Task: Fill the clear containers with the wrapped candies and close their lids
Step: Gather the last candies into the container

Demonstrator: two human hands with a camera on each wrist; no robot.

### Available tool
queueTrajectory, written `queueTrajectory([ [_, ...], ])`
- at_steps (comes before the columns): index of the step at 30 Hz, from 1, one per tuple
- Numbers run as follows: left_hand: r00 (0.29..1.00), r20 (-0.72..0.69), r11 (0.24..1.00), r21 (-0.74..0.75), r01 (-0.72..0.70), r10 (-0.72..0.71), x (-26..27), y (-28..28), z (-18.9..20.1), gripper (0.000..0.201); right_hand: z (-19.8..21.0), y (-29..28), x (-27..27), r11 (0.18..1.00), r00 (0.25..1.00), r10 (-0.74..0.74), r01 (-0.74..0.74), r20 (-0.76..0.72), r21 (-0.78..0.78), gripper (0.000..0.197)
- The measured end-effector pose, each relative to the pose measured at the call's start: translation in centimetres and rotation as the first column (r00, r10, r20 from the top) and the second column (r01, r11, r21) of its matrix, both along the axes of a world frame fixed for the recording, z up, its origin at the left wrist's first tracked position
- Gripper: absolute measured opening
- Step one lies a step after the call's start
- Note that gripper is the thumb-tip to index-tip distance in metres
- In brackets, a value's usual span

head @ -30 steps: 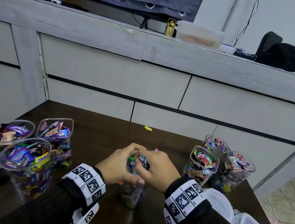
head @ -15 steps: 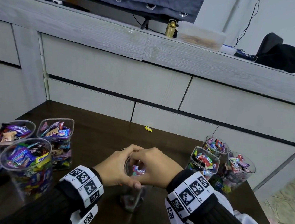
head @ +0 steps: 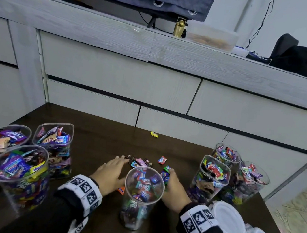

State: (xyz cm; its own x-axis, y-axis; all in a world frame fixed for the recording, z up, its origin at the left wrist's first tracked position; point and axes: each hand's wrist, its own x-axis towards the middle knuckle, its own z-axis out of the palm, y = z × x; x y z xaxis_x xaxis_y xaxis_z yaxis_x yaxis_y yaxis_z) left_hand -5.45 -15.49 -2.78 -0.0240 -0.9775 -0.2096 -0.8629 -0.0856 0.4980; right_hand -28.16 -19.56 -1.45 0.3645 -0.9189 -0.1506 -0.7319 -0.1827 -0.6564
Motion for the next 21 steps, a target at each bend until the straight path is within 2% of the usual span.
queueTrajectory([
  [1, 0.984, 0.164, 0.996, 0.075, 0.052, -0.063, 0.1, -0.6, -0.8, 0.095, -0.6, -0.5, 0.3, 0.999, 0.998, -0.030, 0.031, -0.050, 0.026, 0.078],
  [2, 0.956, 0.271, 0.989, 0.123, 0.079, -0.111, 0.2, -1.2, -1.5, 0.107, -1.2, -1.0, 0.7, 0.997, 0.992, -0.060, 0.066, -0.108, 0.050, 0.087],
  [5, 0.894, 0.426, 0.985, 0.152, 0.080, -0.138, 1.2, -2.8, -3.5, 0.129, -2.4, -2.8, 1.5, 0.989, 0.955, -0.097, 0.125, -0.281, 0.084, 0.106],
  [7, 0.864, 0.489, 0.987, 0.153, 0.051, -0.121, 2.0, -3.7, -4.1, 0.135, -2.6, -4.1, 1.9, 0.985, 0.931, -0.093, 0.137, -0.353, 0.102, 0.104],
  [10, 0.850, 0.508, 0.985, 0.163, 0.063, -0.138, 2.5, -5.1, -4.4, 0.134, -2.6, -5.7, 2.2, 0.986, 0.917, -0.080, 0.129, -0.390, 0.101, 0.087],
  [12, 0.858, 0.492, 0.984, 0.159, 0.077, -0.147, 2.3, -6.0, -4.5, 0.126, -3.0, -6.7, 2.6, 0.990, 0.915, -0.051, 0.099, -0.401, 0.100, 0.084],
  [15, 0.843, 0.503, 0.980, 0.146, 0.136, -0.192, 1.5, -7.1, -4.5, 0.115, -3.6, -7.5, 3.8, 0.986, 0.903, 0.150, -0.107, -0.403, 0.126, 0.094],
  [17, 0.828, 0.514, 0.975, 0.123, 0.186, -0.223, 1.1, -7.6, -4.5, 0.111, -3.6, -7.9, 5.0, 0.960, 0.879, 0.275, -0.232, -0.390, 0.155, 0.089],
  [19, 0.828, 0.506, 0.970, 0.112, 0.216, -0.243, 1.1, -8.2, -4.3, 0.109, -2.9, -8.9, 5.6, 0.971, 0.906, 0.238, -0.230, -0.349, 0.066, 0.071],
  [21, 0.835, 0.478, 0.962, 0.137, 0.237, -0.274, 1.4, -8.8, -4.0, 0.112, -1.6, -10.6, 5.7, 0.979, 0.943, 0.131, -0.171, -0.306, -0.108, 0.051],
])
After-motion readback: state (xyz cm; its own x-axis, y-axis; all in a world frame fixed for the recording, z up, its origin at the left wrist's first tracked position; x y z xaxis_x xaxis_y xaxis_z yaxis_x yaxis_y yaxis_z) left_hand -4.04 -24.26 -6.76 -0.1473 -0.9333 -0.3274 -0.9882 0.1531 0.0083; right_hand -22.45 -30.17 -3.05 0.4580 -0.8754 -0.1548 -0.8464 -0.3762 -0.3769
